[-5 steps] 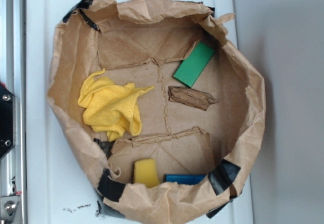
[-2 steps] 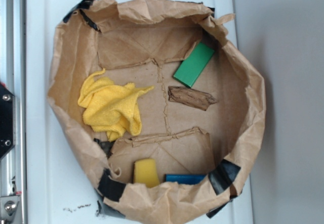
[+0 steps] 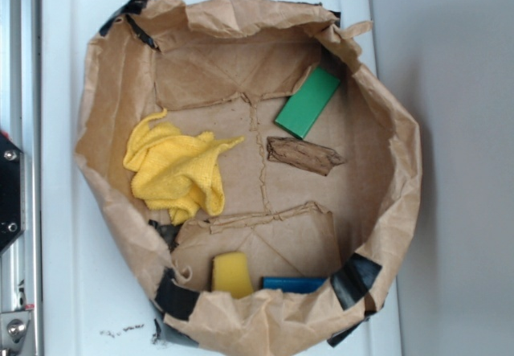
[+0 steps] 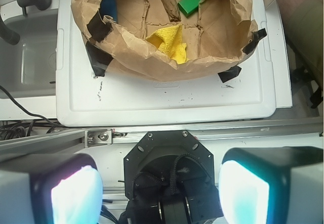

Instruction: Grab the wood chip.

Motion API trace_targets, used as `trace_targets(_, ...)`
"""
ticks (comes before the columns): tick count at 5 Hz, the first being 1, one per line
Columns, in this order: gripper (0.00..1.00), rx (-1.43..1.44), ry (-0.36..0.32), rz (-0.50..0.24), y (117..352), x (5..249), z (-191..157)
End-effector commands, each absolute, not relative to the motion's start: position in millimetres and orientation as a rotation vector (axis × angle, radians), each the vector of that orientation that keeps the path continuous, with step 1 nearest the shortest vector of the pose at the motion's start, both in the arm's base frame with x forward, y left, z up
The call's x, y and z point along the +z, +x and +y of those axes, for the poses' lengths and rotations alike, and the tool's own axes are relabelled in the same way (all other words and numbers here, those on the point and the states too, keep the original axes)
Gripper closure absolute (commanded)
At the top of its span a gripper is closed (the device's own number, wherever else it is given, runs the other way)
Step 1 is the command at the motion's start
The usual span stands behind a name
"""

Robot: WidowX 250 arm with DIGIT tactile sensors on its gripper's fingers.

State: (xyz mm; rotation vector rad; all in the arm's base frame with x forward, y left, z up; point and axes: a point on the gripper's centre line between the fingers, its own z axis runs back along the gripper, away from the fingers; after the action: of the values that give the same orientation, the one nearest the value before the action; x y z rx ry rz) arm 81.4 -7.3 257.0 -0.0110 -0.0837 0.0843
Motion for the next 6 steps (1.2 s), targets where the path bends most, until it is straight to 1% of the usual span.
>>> trace_targets(1,0.0,0.077,-0.042,-0.089,133.9,249.5,7.6)
trace_targets(2,0.0,0.042,-0.056,-0.1,184.5,243.0,17.9)
trace_targets(3,0.0,-0.193,-0.1,-0.092,235.9,209.6,12.5)
trace_targets(6,0.0,-0.193,-0.1,-0.092,235.9,209.6,12.5)
